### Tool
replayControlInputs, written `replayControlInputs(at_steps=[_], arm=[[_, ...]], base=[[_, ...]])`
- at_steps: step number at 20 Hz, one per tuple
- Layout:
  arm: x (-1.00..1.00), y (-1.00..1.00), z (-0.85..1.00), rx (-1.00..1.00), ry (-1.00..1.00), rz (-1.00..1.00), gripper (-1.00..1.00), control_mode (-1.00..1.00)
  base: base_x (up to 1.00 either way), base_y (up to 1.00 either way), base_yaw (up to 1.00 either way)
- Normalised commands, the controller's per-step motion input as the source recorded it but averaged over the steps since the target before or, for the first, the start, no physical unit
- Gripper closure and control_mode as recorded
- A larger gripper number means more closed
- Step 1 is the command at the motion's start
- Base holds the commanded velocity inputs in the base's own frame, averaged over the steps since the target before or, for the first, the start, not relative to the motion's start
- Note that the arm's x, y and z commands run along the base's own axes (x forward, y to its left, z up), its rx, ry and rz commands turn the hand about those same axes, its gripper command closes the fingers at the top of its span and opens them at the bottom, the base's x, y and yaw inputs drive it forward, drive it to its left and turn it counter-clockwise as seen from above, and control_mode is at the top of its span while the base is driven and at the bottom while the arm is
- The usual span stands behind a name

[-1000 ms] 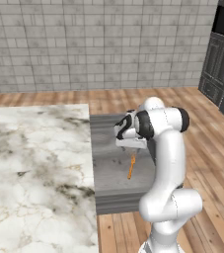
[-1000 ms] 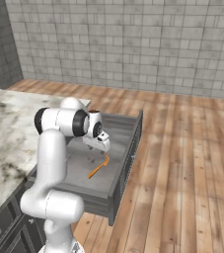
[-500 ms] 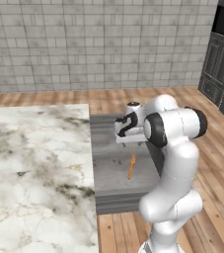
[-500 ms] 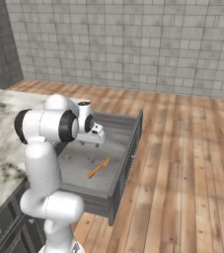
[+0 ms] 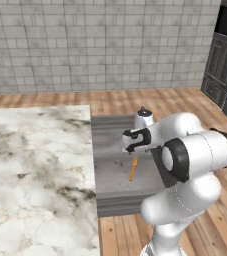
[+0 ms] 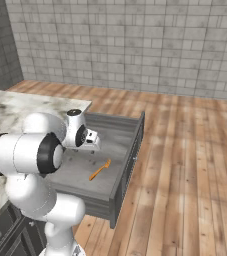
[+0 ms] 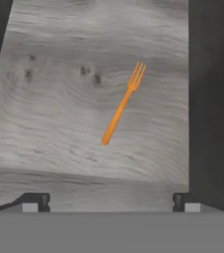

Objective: Organize the utensils by type. Pick up the wooden spoons from the counter and place them in the open cabinet. Then pick up the metallic utensils from the counter and place them in the open drawer.

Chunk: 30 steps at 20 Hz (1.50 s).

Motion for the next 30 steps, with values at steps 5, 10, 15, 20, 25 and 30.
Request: replayControlInputs(at_steps=[5,10,15,20,25,30], arm=[[-0.46,0.02,0.24,0.0,0.0,0.0,-1.0,-1.0],[-0.1,0.04,0.03,-0.05,0.0,0.0,-1.0,-1.0],[-0.1,0.0,0.0,0.0,0.0,0.01,-1.0,-1.0],[0.0,0.0,0.0,0.0,0.0,0.0,-1.0,1.0],[0.0,0.0,0.0,0.0,0.0,0.0,-1.0,1.0],[0.0,0.0,0.0,0.0,0.0,0.0,-1.0,1.0]], base=[[0.0,0.0,0.0],[0.0,0.0,0.0],[0.0,0.0,0.0],[-0.57,0.0,0.34],[-0.57,0.0,0.93],[-0.36,0.0,1.0]])
